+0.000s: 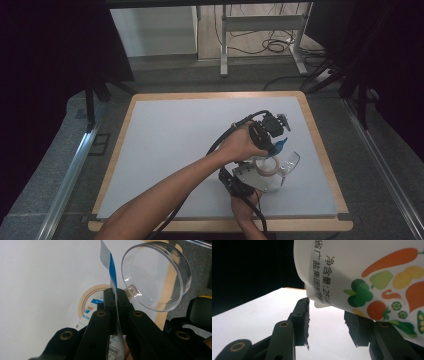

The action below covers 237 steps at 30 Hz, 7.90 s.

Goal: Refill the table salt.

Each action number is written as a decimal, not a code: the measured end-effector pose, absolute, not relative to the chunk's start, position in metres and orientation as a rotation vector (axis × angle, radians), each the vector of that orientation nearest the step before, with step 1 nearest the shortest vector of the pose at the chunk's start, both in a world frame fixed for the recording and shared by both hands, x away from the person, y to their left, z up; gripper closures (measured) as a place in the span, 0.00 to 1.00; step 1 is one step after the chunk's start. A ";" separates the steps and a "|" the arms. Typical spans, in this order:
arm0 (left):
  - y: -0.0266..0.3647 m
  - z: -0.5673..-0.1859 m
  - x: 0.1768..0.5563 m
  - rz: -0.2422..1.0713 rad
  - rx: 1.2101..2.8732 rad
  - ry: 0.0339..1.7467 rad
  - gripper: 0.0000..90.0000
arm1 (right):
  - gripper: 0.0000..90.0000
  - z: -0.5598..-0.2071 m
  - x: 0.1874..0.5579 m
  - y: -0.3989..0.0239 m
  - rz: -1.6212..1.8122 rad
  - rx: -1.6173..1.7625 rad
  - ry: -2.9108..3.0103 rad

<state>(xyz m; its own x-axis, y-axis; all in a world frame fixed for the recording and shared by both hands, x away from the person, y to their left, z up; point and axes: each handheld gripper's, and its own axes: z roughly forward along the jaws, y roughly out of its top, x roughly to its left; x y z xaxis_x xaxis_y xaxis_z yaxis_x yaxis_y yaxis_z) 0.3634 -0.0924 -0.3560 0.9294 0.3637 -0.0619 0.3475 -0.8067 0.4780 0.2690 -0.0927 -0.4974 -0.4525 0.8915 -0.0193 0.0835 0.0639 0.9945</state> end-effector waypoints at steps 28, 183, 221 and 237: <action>-0.097 -0.355 0.363 0.056 2.601 0.506 1.00 | 0.62 -0.495 0.269 -0.094 1.460 0.985 1.646; -0.106 -0.354 0.360 0.081 2.635 0.476 1.00 | 0.62 -0.491 0.267 -0.098 1.464 0.984 1.620; -0.105 -0.357 0.362 0.069 2.640 0.482 1.00 | 0.62 -0.490 0.267 -0.098 1.472 0.990 1.627; -0.105 -0.356 0.361 0.075 2.645 0.483 1.00 | 0.62 -0.488 0.266 -0.098 1.478 0.977 1.615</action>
